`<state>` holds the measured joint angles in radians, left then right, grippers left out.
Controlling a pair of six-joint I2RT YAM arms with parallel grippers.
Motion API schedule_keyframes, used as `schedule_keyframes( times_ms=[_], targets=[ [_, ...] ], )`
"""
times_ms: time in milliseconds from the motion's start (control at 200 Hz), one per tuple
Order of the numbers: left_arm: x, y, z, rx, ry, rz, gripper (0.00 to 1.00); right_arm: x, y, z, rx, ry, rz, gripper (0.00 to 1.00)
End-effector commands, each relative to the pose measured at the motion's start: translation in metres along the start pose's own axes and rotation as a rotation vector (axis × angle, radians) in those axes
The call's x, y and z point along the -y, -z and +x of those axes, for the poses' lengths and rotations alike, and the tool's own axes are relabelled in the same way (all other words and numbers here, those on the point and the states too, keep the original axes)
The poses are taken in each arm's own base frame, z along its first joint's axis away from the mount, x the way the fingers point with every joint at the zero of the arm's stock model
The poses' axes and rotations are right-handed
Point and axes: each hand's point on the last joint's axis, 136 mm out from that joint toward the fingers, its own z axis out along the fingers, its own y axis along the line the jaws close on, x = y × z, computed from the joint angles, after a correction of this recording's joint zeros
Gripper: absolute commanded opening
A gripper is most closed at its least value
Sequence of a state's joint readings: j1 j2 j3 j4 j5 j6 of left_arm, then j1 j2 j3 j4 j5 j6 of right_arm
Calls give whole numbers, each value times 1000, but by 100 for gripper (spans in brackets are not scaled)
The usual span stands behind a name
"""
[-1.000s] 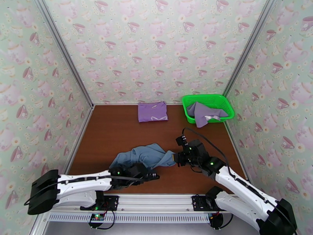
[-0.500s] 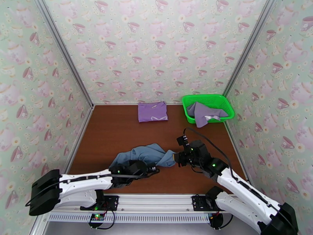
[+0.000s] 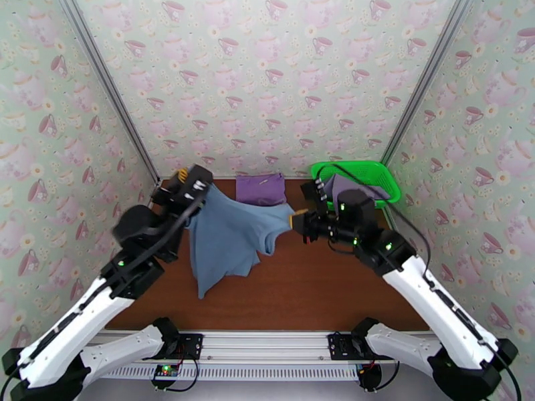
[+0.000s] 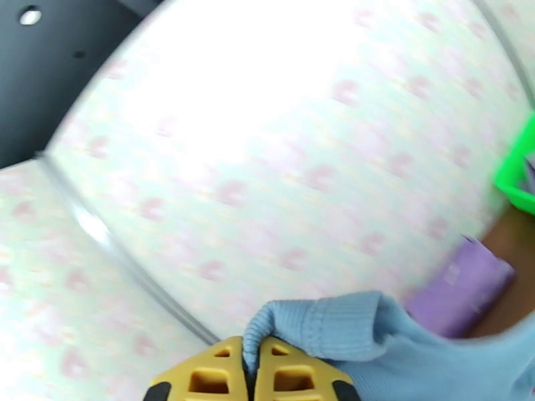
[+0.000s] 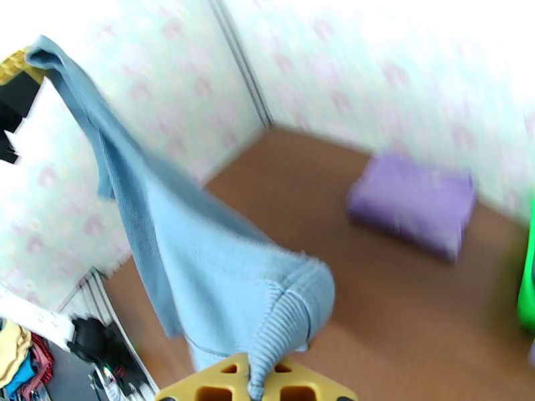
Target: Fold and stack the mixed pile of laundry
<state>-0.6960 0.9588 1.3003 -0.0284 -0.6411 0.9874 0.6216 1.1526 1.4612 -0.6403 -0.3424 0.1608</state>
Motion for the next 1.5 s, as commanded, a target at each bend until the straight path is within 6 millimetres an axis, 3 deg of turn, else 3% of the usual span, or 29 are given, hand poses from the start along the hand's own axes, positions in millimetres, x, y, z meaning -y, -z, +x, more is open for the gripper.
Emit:
schedule_keyframes(
  times_ms=[0, 175, 275, 366, 481, 566, 726, 816, 937, 1027, 1097, 1202, 1277, 1342, 1437, 1498],
  targets=[
    [-36, -5, -24, 81, -38, -60, 0, -33, 14, -39, 34, 90, -103, 0],
    [-87, 11, -49, 143, -54, -129, 0, -82, 29, -99, 114, 183, -227, 0],
    [-105, 23, -57, 169, -81, -147, 0, -106, 32, -117, 124, 216, -288, 0],
    [-122, 33, -60, 173, -124, -176, 0, -133, 24, -121, 108, 238, -354, 0],
    [-146, 47, -62, 163, -177, -235, 0, -172, -8, -108, 42, 270, -435, 0],
    [-163, 58, -65, 159, -212, -277, 0, -199, -36, -84, -35, 299, -462, 0],
    [-191, 75, -73, 152, -283, -345, 0, -258, -81, -57, -54, 309, -556, 0],
    [-201, 80, -78, 155, -311, -358, 0, -285, -102, -43, -65, 278, -603, 0],
    [-192, 76, -81, 167, -346, -314, 0, -307, -132, -18, -106, 221, -614, 0],
    [-163, 59, -73, 156, -384, -236, 0, -305, -156, 7, -160, 184, -557, 0],
    [-124, 39, -58, 134, -407, -145, 0, -291, -172, 30, -205, 152, -489, 0],
    [-51, -1, -7, 70, -350, 41, 0, -262, -186, 69, -236, 104, -373, 0],
    [17, -28, 46, 7, -255, 198, 0, -236, -181, 89, -230, 65, -288, 0],
    [85, -43, 90, -25, -208, 325, 0, -205, -176, 121, -257, 34, -190, 0],
    [190, -48, 141, -69, -107, 524, 0, -149, -162, 162, -287, -30, -14, 0],
    [249, -46, 158, -81, -75, 618, 0, -108, -147, 186, -302, -89, 115, 0]
  ],
)
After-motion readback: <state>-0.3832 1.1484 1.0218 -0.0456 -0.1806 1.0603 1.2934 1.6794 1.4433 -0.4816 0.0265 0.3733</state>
